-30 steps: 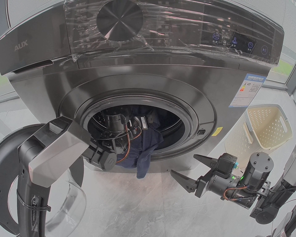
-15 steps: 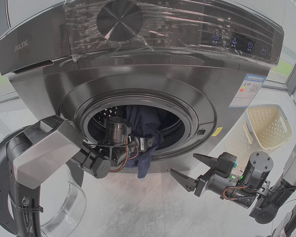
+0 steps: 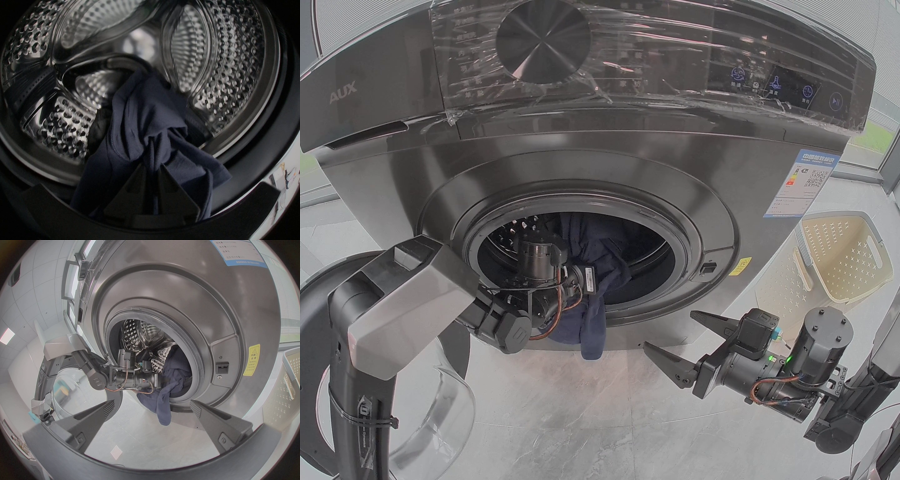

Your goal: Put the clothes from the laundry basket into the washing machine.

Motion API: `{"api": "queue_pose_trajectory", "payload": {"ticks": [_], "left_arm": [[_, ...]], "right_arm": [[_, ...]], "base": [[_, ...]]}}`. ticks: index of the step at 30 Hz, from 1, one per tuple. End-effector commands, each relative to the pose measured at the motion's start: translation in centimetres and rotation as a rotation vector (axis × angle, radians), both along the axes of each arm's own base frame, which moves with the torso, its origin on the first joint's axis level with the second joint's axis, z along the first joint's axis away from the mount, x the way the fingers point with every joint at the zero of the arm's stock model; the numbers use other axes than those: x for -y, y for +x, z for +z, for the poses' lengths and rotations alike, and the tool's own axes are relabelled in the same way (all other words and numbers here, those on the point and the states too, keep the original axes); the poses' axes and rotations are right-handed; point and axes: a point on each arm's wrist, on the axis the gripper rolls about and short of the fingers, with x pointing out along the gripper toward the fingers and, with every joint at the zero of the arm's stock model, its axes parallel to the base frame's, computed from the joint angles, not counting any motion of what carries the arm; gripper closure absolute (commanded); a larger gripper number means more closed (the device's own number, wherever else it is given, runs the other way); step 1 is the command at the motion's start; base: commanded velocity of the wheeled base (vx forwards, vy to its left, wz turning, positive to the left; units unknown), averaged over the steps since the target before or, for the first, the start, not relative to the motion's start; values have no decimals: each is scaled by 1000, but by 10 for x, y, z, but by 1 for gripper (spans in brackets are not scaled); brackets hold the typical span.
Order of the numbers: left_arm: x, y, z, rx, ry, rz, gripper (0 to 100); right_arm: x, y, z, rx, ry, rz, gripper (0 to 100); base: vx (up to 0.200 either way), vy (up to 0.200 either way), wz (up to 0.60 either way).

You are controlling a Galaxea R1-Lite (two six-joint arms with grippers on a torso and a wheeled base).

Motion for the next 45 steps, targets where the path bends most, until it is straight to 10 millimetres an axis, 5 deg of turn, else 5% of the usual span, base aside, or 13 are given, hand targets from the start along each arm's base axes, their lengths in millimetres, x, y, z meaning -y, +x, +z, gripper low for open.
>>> {"api": "queue_pose_trajectory", "payload": {"ticks": [1,9,14,15,22,32,33,45], "left_arm": [[8,18,-5,77,-53,27,100],[22,47,21,288,-192,78,100],[23,47,24,321,-214,82,100],[22,46,23,313,-209,82,0],[11,21,25,173,-137,62,0],[6,5,-2,32,-59,-28,0],[6,6,-4,30,-56,-25,100],[9,53,23,224,-168,110,100]], "right_arm": [[-1,1,0,2,1,0,0],[-1,1,0,0,0,0,0],[-1,1,0,0,0,0,0],[-1,0,0,2,1,1,0],[-1,1,0,0,0,1,0],[-1,1,-1,-2,0,1,0],[-1,1,-1,-2,0,1,0],[-3,3,2,11,12,0,0]], "base": [[0,0,0],[0,0,0],[0,0,0],[0,0,0],[0,0,0],[0,0,0],[0,0,0],[0,0,0]]}}
